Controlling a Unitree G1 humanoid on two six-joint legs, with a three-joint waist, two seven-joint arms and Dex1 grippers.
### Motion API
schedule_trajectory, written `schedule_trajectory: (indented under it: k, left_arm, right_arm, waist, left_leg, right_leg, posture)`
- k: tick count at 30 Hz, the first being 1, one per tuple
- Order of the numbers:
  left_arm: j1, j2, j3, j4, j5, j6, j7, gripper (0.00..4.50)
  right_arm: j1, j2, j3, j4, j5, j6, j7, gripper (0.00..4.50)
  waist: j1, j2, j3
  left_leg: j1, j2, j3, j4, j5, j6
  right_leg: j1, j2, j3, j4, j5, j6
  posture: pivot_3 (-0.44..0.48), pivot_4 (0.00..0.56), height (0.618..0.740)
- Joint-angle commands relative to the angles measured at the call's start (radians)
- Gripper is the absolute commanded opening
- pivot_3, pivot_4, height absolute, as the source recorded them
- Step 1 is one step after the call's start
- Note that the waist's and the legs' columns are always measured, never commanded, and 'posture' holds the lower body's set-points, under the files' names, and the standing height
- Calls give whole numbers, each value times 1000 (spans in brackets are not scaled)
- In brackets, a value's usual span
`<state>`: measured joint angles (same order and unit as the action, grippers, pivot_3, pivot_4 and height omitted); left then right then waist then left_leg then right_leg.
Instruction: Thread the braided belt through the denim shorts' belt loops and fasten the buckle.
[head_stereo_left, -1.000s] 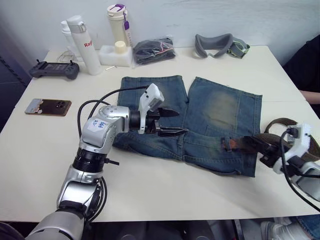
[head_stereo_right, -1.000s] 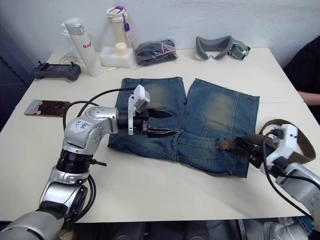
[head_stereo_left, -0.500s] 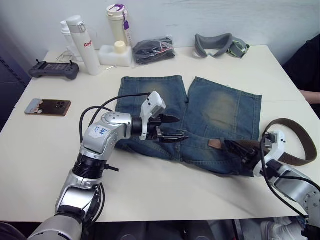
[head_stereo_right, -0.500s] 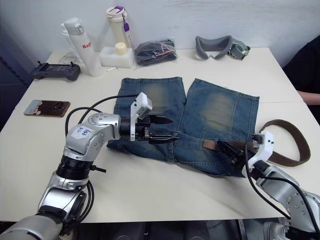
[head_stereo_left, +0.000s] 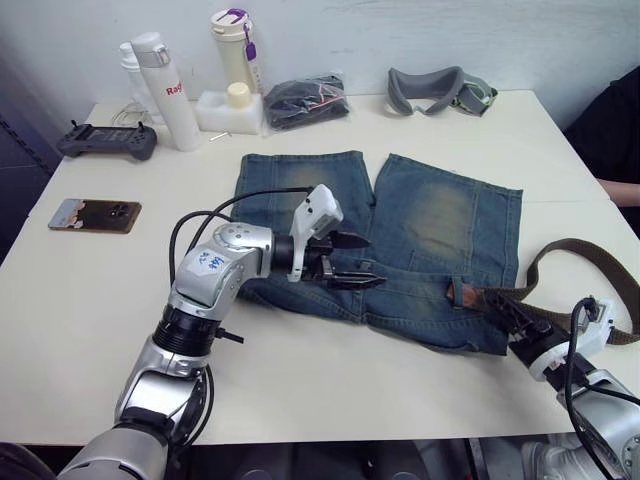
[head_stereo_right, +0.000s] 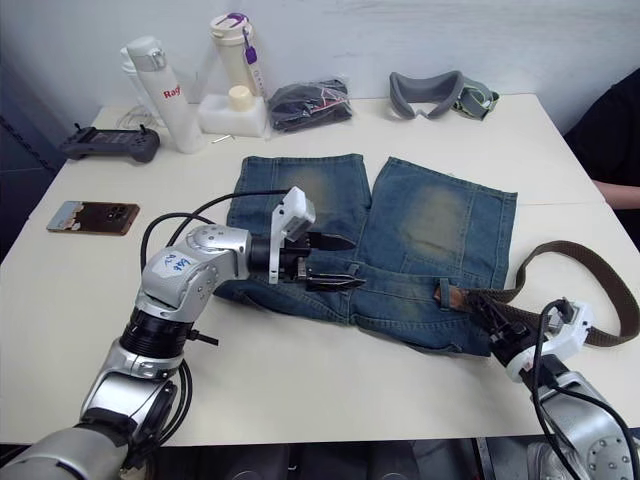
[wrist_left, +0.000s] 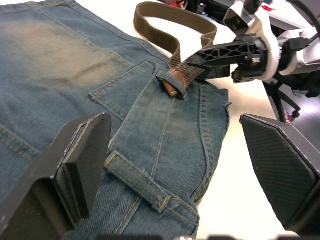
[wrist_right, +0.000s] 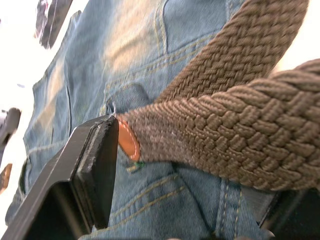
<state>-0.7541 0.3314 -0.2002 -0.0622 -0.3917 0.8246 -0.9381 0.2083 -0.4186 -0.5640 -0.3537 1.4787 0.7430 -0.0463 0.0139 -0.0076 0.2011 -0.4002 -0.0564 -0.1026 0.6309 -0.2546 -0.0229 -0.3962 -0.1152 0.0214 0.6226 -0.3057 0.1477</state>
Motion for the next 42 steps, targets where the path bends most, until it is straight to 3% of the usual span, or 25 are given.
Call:
schedule_trajectory:
  k: [1, 4, 9, 15, 21, 26, 31, 42]
  left_arm:
    - [-15, 5, -3, -6, -14, -22, -12, 4500]
    - [-9, 9, -6, -12, -12, -24, -10, 4500]
    - [-1, 15, -4, -29, -17, -15, -5, 4500]
    - [2, 13, -3, -38, -18, -12, 6, 4500]
    - [1, 20, -23, -41, -10, -22, -3, 4500]
    - [-4, 28, -54, -31, 13, -55, -10, 4500]
    - [0, 23, -72, -28, 15, -72, -9, 4500]
    - [-10, 6, -90, 1, 19, -102, -11, 4500]
  right_arm:
    - [-24, 22, -6, -25, 38, -36, -14, 3281]
    - [-40, 31, 18, -30, 38, -36, -4, 2473]
    - [-71, 22, 76, -48, 3, -27, 0, 17]
    - [-133, -4, 204, -34, -147, -8, 41, 17]
    - [-180, -47, 248, 33, -270, 0, 107, 17]
    - [-182, -75, 193, 51, -193, 50, 157, 1942]
    - [-131, -174, 161, 7, -154, 127, 224, 4375]
    - [-88, -519, 152, 1, -280, 252, 524, 4448]
  waist:
    - [-1, 0, 0]
    - [-4, 0, 0]
    - [-7, 0, 0]
    - [-16, 0, 0]
    - [-16, 0, 0]
    - [-15, 0, 0]
    - [-7, 0, 0]
    - [8, -1, 0]
  left_leg:
    - [0, 0, 0, 0, 0, 0]
    - [0, 0, 0, 0, 0, 0]
    - [0, 0, 0, 0, 0, 0]
    - [0, 0, 0, -1, 0, 0]
    - [0, 0, 1, -1, 0, 0]
    - [1, 0, 1, -1, 0, 0]
    - [1, 0, 0, 0, 0, 0]
    - [1, 0, 2, 1, 0, 1]
  right_leg:
    - [0, 0, 0, 0, 0, 0]
    - [0, 0, 0, 0, 0, 0]
    - [0, 0, 0, 0, 0, 0]
    - [-1, 0, 1, 0, 0, 0]
    - [-1, 0, 1, 0, 0, 0]
    - [0, 0, 1, 1, 0, 0]
    - [0, 0, 1, 0, 0, 0]
    - [1, 0, 1, -1, 0, 0]
  posture:
    - [0, 150, 740]
    - [0, 150, 740]
    - [0, 150, 740]
    - [0, 150, 740]
    - [0, 150, 740]
    - [0, 150, 740]
    - [0, 150, 740]
    - [0, 150, 740]
